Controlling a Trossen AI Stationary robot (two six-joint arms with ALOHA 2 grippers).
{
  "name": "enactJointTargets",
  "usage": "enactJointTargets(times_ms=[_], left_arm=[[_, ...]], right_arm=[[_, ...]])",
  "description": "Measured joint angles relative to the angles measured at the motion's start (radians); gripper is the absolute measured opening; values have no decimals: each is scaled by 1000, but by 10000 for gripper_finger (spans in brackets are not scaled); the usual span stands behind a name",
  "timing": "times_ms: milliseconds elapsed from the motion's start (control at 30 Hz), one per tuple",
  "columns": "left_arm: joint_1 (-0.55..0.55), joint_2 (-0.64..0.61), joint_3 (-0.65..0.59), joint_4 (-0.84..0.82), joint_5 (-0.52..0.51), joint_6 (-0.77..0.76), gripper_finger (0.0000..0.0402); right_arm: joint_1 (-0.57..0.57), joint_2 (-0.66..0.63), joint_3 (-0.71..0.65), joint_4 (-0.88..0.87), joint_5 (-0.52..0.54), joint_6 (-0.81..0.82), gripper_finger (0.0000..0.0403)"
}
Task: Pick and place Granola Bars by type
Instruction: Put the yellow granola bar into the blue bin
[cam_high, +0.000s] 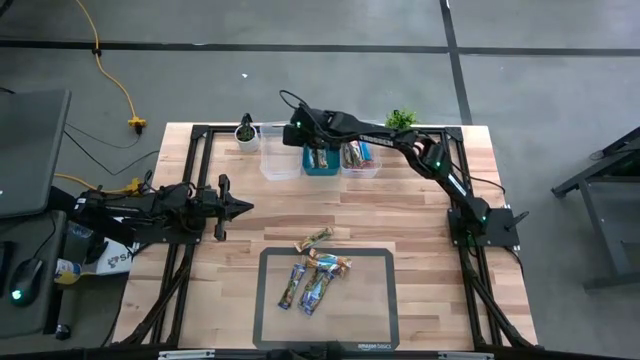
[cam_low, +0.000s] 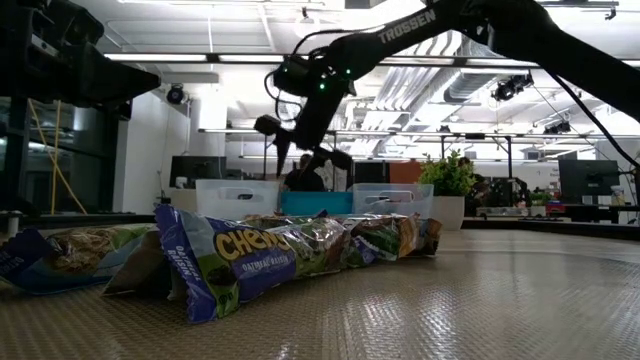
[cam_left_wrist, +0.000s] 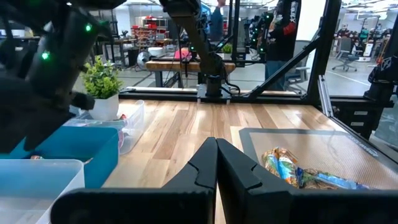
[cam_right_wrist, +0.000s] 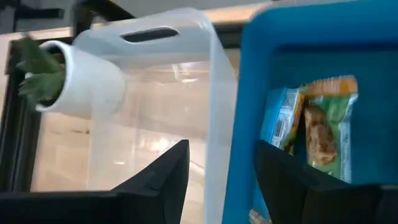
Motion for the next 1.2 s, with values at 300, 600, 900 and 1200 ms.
enactJointTargets(times_ms=[300, 600, 900, 1200], left_arm=[[0, 0, 0, 0, 0, 0, 1], [0, 0, 0, 0, 1, 0, 1], [0, 0, 0, 0, 2, 0, 1], [0, 0, 0, 0, 2, 0, 1]], right_arm=[[4, -91, 0, 28, 55, -206, 163], [11, -208, 0, 26, 53, -429, 162], [43, -288, 0, -20, -162, -686, 158], [113, -350, 0, -69, -142, -833, 161]])
